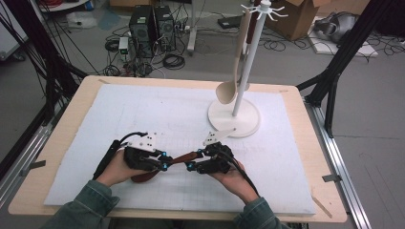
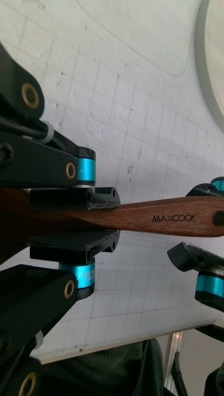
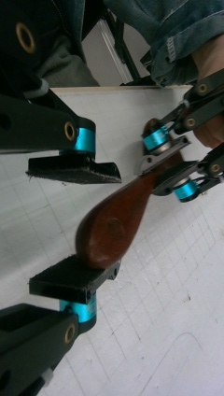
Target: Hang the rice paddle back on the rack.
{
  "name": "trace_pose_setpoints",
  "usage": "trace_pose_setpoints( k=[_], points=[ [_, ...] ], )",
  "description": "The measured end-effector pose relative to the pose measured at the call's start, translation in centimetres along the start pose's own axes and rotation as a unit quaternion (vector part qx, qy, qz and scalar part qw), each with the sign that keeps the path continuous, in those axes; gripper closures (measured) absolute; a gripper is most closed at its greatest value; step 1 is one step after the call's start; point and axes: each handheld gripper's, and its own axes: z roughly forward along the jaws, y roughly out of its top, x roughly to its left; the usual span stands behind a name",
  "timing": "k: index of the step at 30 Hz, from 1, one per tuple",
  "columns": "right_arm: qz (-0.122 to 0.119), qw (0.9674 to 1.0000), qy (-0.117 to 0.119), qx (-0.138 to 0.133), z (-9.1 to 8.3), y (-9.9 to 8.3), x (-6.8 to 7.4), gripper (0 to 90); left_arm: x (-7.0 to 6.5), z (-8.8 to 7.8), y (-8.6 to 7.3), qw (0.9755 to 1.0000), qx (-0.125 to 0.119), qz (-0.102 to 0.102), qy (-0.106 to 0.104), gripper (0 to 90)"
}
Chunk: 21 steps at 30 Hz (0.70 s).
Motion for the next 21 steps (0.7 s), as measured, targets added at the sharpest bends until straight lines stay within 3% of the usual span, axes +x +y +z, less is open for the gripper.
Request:
trace_pose_setpoints(
  k=[6, 11, 17, 21],
  points=[
    [0.011, 0.9999, 0.006, -0.003, -0.17, -0.02, -0.29, 60.1, 0.06, 0.51, 0.0, 0.9999, 0.011, 0.003, -0.001, 77.5],
    [0.011, 0.9999, 0.007, -0.003, -0.17, 0.01, -0.31, 60.8, 0.24, 0.47, -0.1, 0.9998, 0.012, -0.01, -0.009, 76.5],
    [0.005, 0.9999, 0.016, -0.001, 0.01, 0.17, -0.06, 63.8, 0.68, 0.47, -0.64, 0.999, 0.035, -0.026, -0.013, 71.5],
    [0.004, 0.9998, 0.02, -0.004, 0.08, 0.32, 0.01, 64.3, 0.43, 0.34, -0.52, 0.9994, 0.031, -0.012, -0.006, 73.4]
  ],
)
